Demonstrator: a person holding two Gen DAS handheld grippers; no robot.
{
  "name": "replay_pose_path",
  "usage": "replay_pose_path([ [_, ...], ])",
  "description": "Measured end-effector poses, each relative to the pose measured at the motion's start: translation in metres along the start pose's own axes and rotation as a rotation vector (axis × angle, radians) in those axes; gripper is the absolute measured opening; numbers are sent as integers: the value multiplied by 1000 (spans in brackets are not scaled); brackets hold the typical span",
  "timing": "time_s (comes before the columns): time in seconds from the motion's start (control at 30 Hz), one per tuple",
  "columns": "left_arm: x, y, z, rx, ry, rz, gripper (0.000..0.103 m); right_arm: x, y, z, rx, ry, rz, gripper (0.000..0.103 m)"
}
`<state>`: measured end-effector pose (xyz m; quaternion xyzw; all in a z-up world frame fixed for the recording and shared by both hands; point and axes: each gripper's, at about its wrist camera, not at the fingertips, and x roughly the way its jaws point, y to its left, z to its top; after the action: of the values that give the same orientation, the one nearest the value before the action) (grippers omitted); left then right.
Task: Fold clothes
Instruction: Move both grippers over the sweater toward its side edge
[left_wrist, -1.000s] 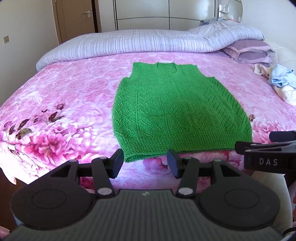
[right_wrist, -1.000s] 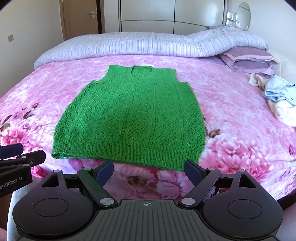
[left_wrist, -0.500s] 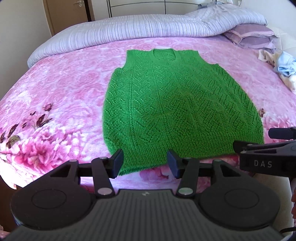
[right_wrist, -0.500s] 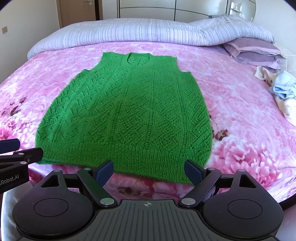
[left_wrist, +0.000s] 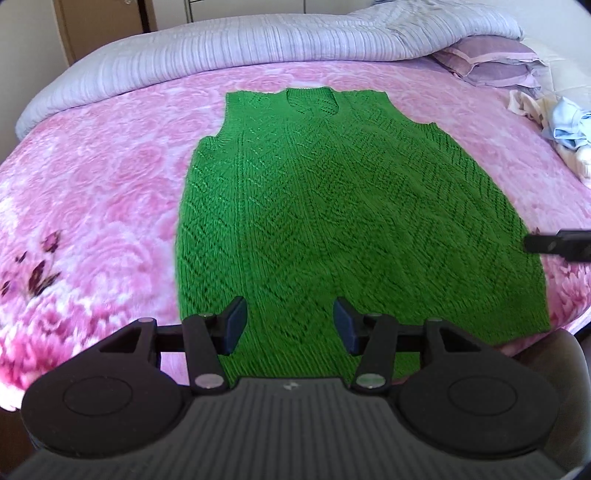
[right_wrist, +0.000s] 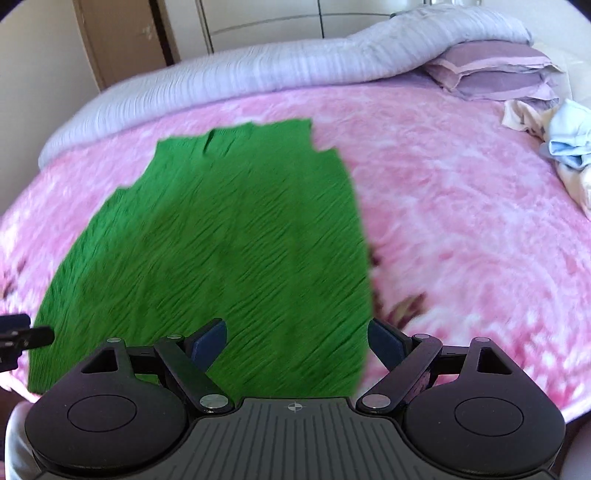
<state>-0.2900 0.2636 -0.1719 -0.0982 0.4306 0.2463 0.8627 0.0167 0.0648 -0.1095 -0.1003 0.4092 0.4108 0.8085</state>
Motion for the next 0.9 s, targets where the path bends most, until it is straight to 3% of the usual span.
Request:
replay_pose_path([
  [0.13, 18, 19, 8, 3, 16, -4, 47, 5, -27, 10, -5, 29, 33, 87],
  [0.5, 60, 62, 55, 68, 23, -46, 47, 39, -48, 50, -100, 7, 64, 86],
  [0.9, 92, 80, 65, 4, 68, -99, 47, 79, -61, 72, -168, 45, 59, 85],
])
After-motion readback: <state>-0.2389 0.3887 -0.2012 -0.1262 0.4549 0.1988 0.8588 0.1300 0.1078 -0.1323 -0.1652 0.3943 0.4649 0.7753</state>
